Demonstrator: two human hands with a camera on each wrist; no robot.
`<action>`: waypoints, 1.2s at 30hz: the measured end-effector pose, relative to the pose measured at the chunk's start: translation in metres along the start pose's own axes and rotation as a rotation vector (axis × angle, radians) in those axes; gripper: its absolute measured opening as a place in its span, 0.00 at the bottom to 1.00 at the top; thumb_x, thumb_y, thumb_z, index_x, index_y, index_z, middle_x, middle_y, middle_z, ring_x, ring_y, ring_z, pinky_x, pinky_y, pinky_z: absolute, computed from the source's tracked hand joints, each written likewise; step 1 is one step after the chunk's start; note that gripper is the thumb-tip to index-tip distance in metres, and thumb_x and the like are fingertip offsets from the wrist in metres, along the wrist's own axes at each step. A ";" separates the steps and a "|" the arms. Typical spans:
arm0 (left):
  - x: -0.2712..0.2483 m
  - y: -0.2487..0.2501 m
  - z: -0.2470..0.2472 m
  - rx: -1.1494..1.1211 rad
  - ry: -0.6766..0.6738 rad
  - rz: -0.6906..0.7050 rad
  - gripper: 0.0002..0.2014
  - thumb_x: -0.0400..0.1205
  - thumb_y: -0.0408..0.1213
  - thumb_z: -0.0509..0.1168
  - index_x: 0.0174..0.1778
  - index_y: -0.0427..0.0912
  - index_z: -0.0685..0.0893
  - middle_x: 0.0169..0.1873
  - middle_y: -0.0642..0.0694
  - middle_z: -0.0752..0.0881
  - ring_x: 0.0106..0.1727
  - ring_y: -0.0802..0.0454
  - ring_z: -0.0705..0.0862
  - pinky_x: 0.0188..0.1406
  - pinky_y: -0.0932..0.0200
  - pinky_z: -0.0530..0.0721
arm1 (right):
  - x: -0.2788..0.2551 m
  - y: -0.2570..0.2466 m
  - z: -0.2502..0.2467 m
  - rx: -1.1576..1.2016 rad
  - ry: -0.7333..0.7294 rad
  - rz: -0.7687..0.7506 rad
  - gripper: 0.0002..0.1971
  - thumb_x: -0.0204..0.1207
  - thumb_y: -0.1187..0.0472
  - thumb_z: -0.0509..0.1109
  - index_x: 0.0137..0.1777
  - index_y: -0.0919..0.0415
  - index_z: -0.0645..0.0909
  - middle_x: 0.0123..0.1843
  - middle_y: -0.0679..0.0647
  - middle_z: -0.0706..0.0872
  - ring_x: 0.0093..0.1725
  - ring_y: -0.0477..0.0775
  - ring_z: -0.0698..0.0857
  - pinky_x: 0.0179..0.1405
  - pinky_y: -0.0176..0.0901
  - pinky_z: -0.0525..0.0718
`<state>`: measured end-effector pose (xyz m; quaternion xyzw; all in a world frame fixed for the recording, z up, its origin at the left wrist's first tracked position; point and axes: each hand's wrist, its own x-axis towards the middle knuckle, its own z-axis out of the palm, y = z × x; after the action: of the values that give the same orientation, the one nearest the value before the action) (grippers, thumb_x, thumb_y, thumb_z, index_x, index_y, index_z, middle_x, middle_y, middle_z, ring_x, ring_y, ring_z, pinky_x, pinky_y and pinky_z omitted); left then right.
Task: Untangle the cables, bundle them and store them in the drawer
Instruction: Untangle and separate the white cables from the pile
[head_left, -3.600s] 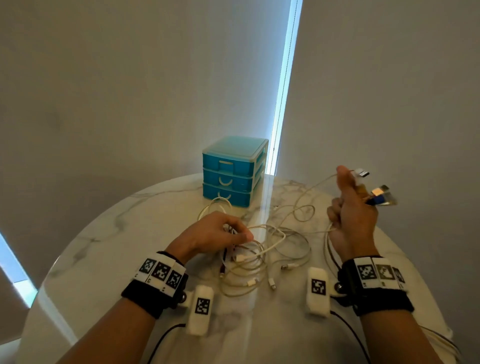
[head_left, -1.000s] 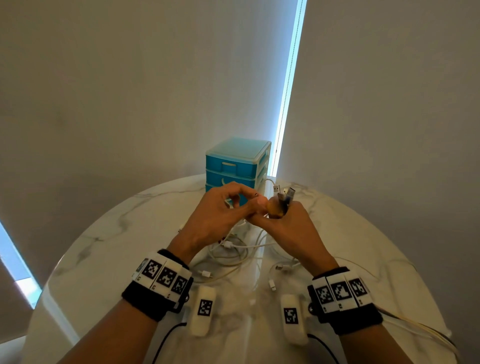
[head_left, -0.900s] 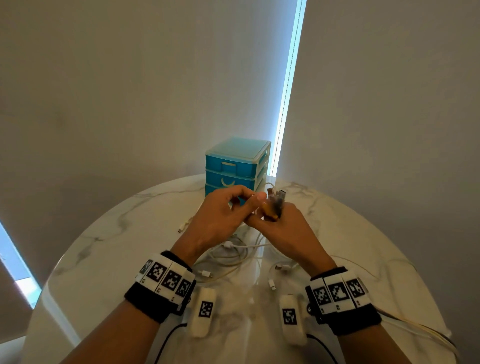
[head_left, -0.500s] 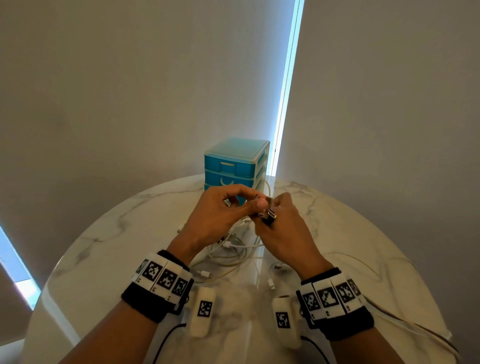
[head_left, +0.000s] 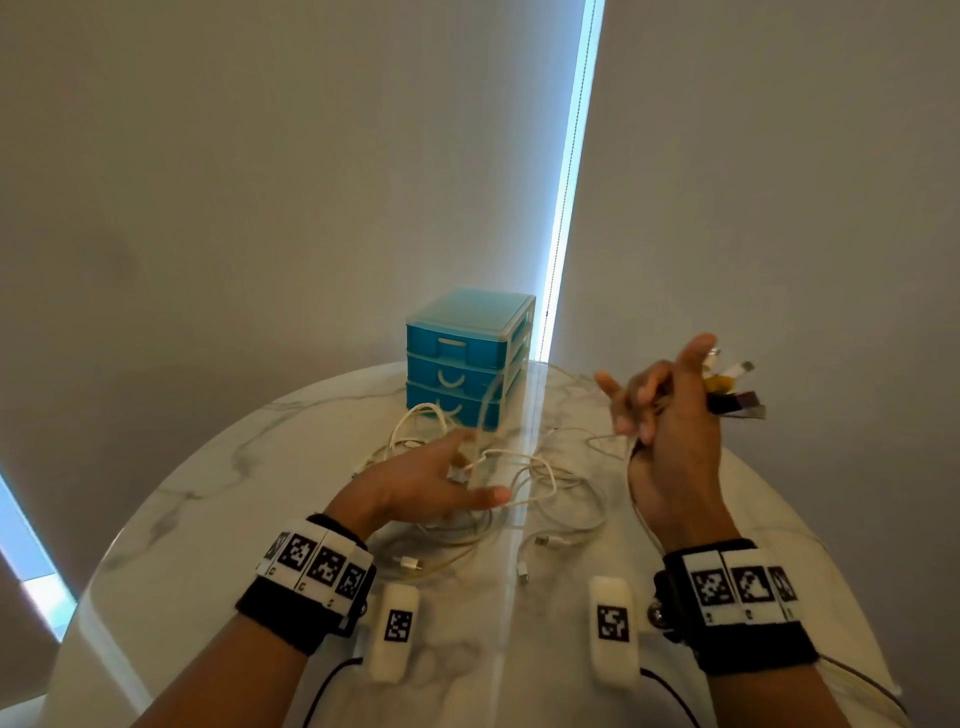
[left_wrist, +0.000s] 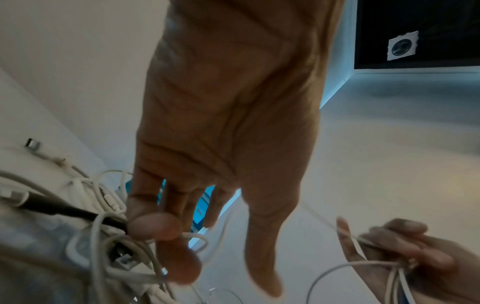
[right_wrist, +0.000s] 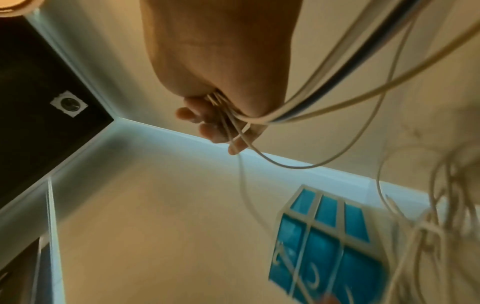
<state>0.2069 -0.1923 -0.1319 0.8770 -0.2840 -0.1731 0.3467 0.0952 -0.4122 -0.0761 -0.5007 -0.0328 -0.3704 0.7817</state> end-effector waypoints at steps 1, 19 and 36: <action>0.000 -0.002 -0.002 0.017 -0.032 0.006 0.36 0.80 0.62 0.77 0.83 0.55 0.77 0.67 0.56 0.86 0.56 0.55 0.90 0.57 0.51 0.93 | 0.003 -0.005 -0.004 0.024 0.032 -0.007 0.34 0.93 0.36 0.53 0.32 0.59 0.75 0.20 0.53 0.65 0.20 0.52 0.69 0.66 0.59 0.92; -0.009 -0.007 -0.024 0.290 -0.028 0.057 0.12 0.74 0.56 0.84 0.52 0.64 0.96 0.58 0.61 0.84 0.57 0.57 0.83 0.60 0.52 0.87 | 0.005 -0.032 -0.011 -0.440 0.118 0.008 0.33 0.88 0.31 0.61 0.32 0.56 0.84 0.22 0.46 0.67 0.20 0.45 0.62 0.19 0.38 0.61; -0.004 -0.006 -0.024 -0.030 0.249 0.280 0.11 0.86 0.62 0.69 0.54 0.63 0.91 0.50 0.68 0.90 0.54 0.68 0.87 0.55 0.59 0.85 | 0.005 0.016 0.002 -0.160 -0.193 0.177 0.13 0.92 0.51 0.67 0.53 0.57 0.89 0.27 0.46 0.64 0.23 0.44 0.59 0.19 0.38 0.59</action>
<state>0.2182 -0.1744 -0.1186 0.8382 -0.3558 -0.0175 0.4129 0.1098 -0.4099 -0.0851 -0.5954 -0.0338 -0.2517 0.7622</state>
